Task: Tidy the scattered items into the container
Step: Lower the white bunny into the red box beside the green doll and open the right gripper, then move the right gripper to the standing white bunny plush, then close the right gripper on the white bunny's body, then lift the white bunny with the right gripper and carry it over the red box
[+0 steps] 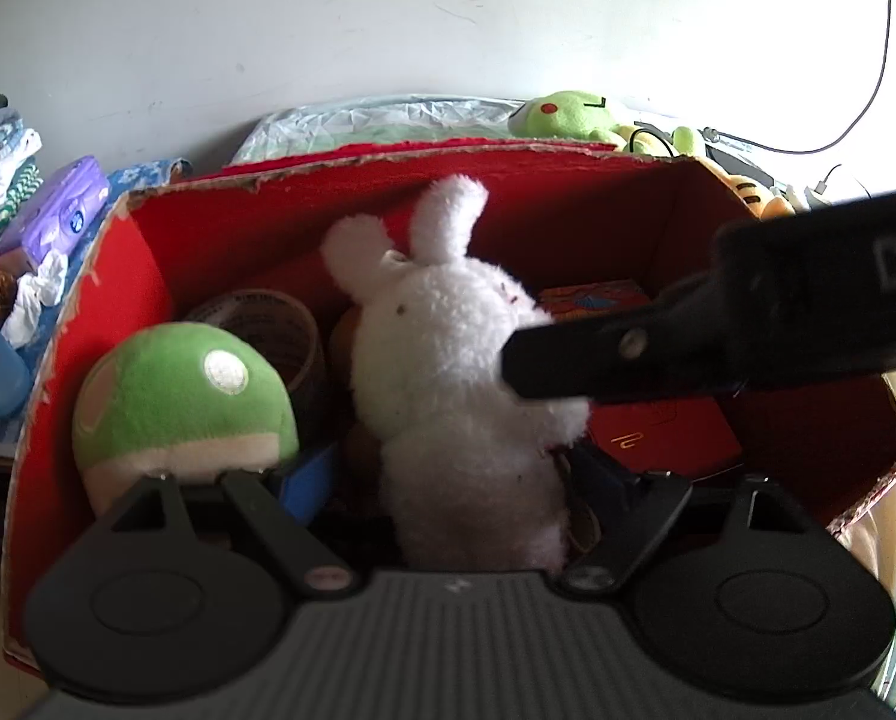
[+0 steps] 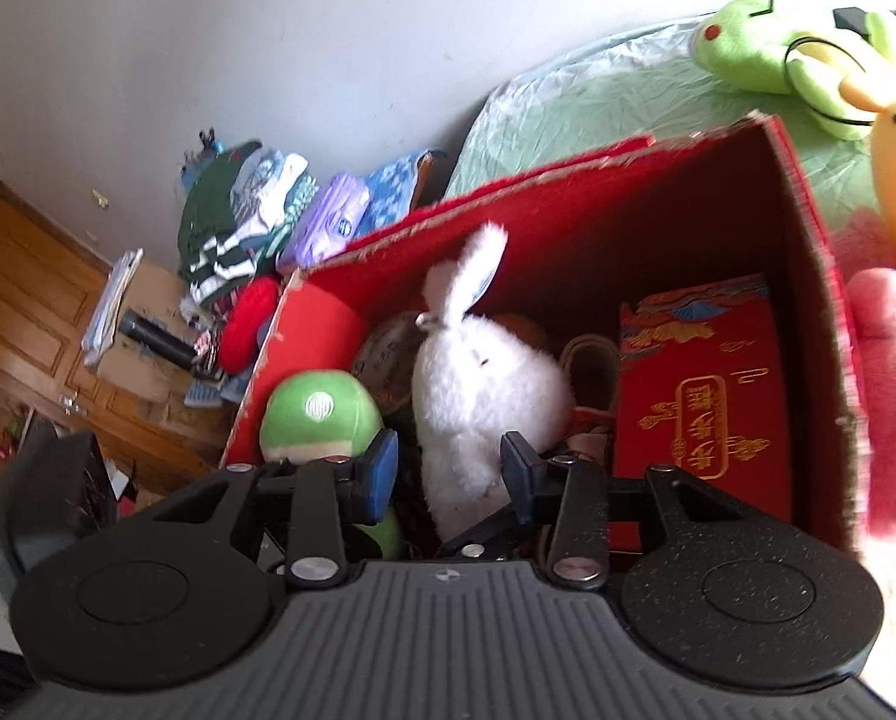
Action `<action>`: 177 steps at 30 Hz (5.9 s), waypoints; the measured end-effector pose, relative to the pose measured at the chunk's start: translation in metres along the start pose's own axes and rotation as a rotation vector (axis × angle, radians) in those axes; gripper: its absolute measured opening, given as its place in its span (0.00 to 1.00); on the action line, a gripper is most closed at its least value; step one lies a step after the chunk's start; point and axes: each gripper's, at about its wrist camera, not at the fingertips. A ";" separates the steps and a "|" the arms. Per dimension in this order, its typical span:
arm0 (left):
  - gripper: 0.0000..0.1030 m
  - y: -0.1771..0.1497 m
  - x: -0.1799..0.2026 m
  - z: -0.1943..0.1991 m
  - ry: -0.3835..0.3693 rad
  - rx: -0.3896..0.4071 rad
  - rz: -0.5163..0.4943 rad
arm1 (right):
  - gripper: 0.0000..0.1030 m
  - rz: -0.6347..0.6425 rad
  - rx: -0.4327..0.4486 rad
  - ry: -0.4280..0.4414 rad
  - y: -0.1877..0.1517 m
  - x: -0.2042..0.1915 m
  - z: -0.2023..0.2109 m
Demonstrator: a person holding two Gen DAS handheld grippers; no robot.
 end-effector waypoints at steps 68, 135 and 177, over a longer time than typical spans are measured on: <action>0.85 -0.004 0.005 0.025 0.030 0.056 0.000 | 0.58 0.006 -0.037 -0.020 -0.010 -0.002 -0.009; 0.82 0.140 0.280 -0.140 -0.160 0.022 -0.213 | 0.52 -0.407 0.188 0.108 0.107 0.318 0.096; 0.71 0.073 0.208 0.074 -0.190 0.325 -0.164 | 0.47 -0.234 0.339 0.214 0.008 0.144 0.184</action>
Point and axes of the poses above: each gripper's, at about its wrist camera, not at the fingertips, and z roughly against the way its jaws point, x to its right, y to its top, and after that the axes turned 8 degrees about -z, right-handed
